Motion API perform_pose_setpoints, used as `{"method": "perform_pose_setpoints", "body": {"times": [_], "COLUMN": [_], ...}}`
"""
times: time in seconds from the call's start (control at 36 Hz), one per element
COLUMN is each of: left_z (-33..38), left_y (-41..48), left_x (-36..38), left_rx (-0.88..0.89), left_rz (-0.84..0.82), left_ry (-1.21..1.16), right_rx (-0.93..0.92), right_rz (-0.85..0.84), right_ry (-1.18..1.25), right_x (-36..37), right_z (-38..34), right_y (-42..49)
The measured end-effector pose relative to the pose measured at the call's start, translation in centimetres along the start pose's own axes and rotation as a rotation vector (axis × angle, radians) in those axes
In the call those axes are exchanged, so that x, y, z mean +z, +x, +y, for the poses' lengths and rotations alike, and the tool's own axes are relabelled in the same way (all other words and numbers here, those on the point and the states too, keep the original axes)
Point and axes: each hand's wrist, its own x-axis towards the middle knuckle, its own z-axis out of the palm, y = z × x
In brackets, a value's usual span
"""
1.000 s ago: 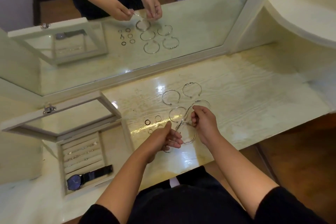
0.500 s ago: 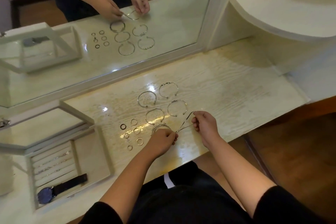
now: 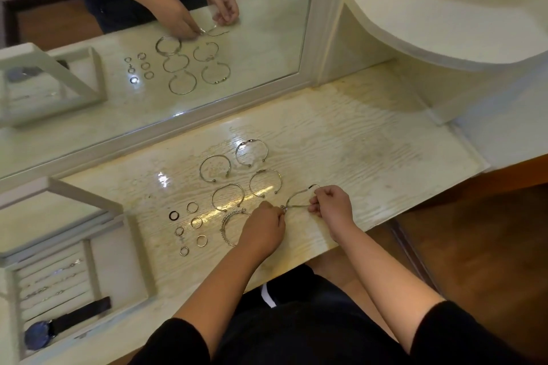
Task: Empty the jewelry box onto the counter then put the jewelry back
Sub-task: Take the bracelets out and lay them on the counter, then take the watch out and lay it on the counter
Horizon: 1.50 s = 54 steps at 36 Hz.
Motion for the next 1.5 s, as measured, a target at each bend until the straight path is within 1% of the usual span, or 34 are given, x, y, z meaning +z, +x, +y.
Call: {"method": "perform_pose_setpoints", "body": {"times": [0.11, 0.25, 0.42, 0.5, 0.69, 0.81, 0.92, 1.03, 1.19, 1.36, 1.5], "left_z": [0.2, 0.0, -0.5, -0.7, -0.6, -1.0, -1.6, -2.6, -5.5, -8.8, -11.8], "left_y": [0.3, 0.6, 0.8, 1.0, 0.8, 0.1, -0.6, -1.5, -3.6, -6.0, -8.2], "left_x": [0.5, 1.0, 1.4, 1.4, 0.1, -0.7, -1.5, -2.2, -3.5, -4.5, -5.3], "left_rx": [0.041, 0.047, 0.028, -0.002, -0.194, -0.225, -0.241, -0.249, -0.283, -0.325, -0.346], "left_rz": [0.038, 0.082, 0.108, 0.119, 0.232, 0.308, 0.383, 0.449, 0.516, 0.547, 0.593], "left_ry": [0.093, 0.161, 0.115, -0.005, -0.489, -0.665, -0.793, -0.885, -0.992, -1.055, -1.069], "right_rx": [-0.071, -0.159, -0.214, -0.216, -0.217, -0.216, -0.249, -0.299, -0.375, -0.440, -0.484], "right_rz": [0.022, 0.050, 0.035, 0.025, 0.047, 0.068, 0.078, -0.001, -0.209, -0.389, -0.479], "right_ry": [-0.126, -0.314, -0.480, -0.511, -0.599, -0.640, -0.653, -0.628, -0.608, -0.656, -0.678], "right_x": [-0.5, -1.1, -1.2, -1.3, -1.0, -0.6, 0.8, 3.0, 7.9, 12.4, 15.4], "right_z": [0.1, -0.1, -0.3, -0.3, -0.5, -0.7, -1.5, -2.2, -2.4, -1.9, -1.5], "right_y": [0.5, 0.8, 0.8, 0.9, 0.7, 0.4, -0.4, -1.5, -4.1, -7.3, -9.8]}}
